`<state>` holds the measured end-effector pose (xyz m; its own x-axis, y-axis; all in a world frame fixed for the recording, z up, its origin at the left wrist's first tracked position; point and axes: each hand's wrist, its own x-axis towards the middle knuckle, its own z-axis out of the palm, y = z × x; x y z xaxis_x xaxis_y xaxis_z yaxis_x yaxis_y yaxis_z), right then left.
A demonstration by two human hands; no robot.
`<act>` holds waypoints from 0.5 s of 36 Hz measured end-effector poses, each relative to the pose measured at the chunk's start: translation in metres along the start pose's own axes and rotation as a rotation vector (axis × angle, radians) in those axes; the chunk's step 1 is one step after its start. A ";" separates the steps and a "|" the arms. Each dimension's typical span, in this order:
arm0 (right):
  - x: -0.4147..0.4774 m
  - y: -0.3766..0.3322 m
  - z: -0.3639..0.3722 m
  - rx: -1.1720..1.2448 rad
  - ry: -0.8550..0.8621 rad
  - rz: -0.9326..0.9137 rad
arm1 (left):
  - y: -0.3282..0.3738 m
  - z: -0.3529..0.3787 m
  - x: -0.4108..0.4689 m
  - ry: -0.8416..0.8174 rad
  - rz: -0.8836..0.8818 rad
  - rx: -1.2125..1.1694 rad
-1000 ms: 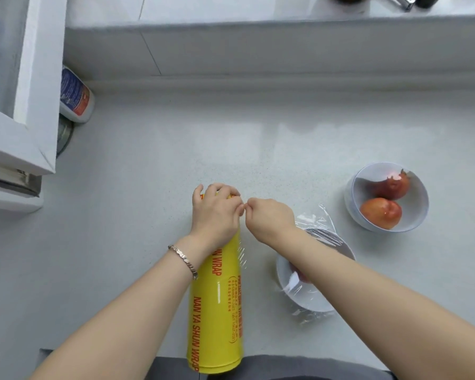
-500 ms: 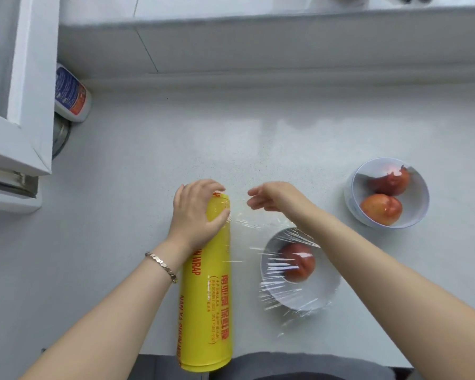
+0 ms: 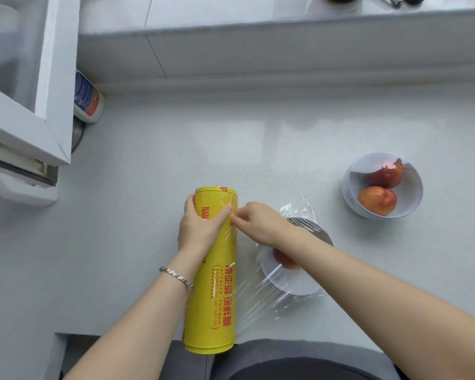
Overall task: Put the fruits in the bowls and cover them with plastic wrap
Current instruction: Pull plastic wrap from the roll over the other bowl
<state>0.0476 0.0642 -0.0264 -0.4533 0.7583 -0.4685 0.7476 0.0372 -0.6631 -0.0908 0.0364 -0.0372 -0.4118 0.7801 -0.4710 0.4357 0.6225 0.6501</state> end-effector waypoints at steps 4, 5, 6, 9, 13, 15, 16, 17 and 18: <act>-0.001 -0.003 0.008 -0.040 0.090 0.019 | 0.000 0.001 0.000 0.007 -0.009 0.070; -0.001 -0.006 0.009 -0.050 0.100 0.042 | -0.001 0.001 0.000 0.010 -0.009 0.078; 0.000 -0.009 0.010 -0.052 0.109 0.070 | -0.001 0.001 0.000 0.012 -0.009 0.081; 0.003 -0.008 0.009 -0.069 0.132 0.123 | -0.001 0.000 0.000 0.012 -0.004 0.079; 0.007 -0.001 0.009 -0.042 0.125 0.139 | -0.002 -0.002 0.000 0.006 -0.004 0.056; 0.007 -0.002 0.008 -0.057 0.130 0.118 | -0.003 -0.004 0.001 0.004 -0.004 0.051; 0.006 -0.002 0.008 -0.065 0.128 0.122 | -0.004 -0.004 0.002 0.000 -0.009 0.050; 0.003 -0.001 0.006 -0.078 0.123 0.124 | -0.004 -0.004 0.002 -0.004 -0.011 0.050; 0.000 0.002 0.005 -0.089 0.126 0.119 | -0.004 -0.004 0.001 -0.006 -0.010 0.052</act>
<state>0.0466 0.0611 -0.0304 -0.2993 0.8359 -0.4601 0.8345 -0.0044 -0.5509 -0.0965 0.0347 -0.0377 -0.4111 0.7744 -0.4809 0.4730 0.6322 0.6137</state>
